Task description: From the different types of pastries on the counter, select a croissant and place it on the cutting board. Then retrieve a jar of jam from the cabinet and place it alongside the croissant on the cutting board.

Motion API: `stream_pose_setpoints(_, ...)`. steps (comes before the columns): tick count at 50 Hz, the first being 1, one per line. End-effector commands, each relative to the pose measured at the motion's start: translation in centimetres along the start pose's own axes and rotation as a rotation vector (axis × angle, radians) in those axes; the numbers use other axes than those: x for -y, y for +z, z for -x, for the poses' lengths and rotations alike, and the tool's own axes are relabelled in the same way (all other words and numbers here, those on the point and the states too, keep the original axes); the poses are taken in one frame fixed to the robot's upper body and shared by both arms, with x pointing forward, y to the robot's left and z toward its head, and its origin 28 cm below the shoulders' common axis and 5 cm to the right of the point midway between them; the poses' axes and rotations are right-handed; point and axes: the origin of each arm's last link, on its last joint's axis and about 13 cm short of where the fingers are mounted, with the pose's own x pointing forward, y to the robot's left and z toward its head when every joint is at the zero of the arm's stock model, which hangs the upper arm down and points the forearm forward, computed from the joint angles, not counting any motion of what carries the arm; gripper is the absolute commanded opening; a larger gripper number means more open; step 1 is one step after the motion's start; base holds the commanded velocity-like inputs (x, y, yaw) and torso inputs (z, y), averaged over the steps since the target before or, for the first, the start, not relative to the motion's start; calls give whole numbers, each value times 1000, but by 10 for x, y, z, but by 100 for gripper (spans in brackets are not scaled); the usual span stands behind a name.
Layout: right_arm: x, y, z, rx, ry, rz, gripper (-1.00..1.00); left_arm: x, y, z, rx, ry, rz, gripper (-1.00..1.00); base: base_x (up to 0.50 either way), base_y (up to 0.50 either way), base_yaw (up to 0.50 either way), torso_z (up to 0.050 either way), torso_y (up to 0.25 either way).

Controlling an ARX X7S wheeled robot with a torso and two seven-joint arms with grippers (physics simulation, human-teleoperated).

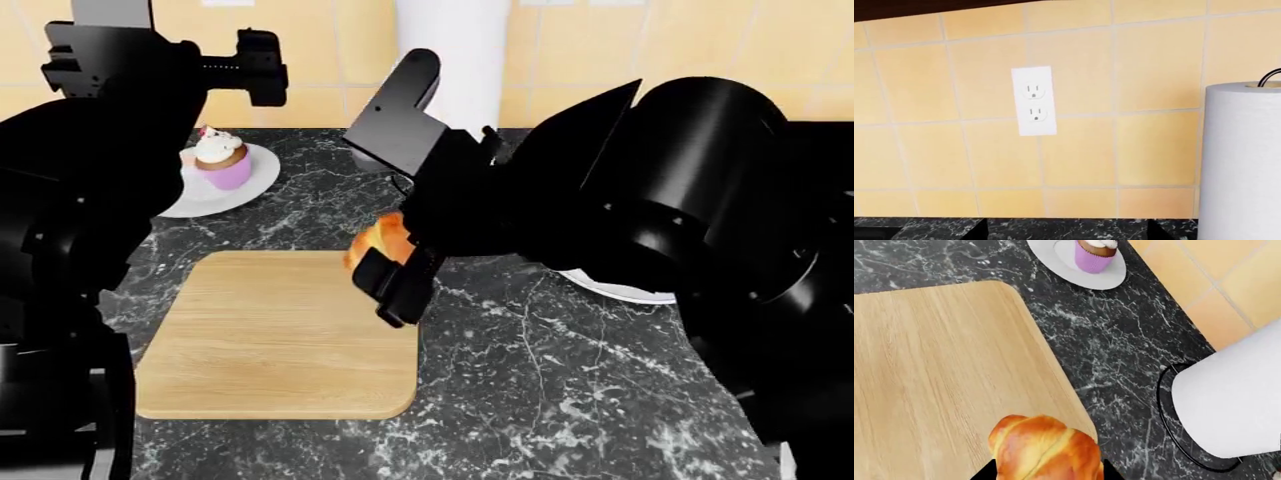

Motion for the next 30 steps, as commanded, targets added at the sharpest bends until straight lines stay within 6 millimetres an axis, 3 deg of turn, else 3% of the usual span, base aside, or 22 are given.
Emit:
stream_pose_setpoints(1, -10, 16, -18, 70, 56, 41, -100, -2, -2, -1, -4, 3, 5, 100, 0, 0, 0, 0, 0)
stream_pose_setpoints(11, -12, 23, -39, 133, 98, 29, -100, -8, -2, 0, -9, 14, 15, 100, 0, 0, 0, 0, 0)
stream_pose_setpoints(30, -12, 19, -70, 79, 142, 40, -100, -6, -6, -4, -20, -14, 38, 100, 0, 0, 0, 0, 0)
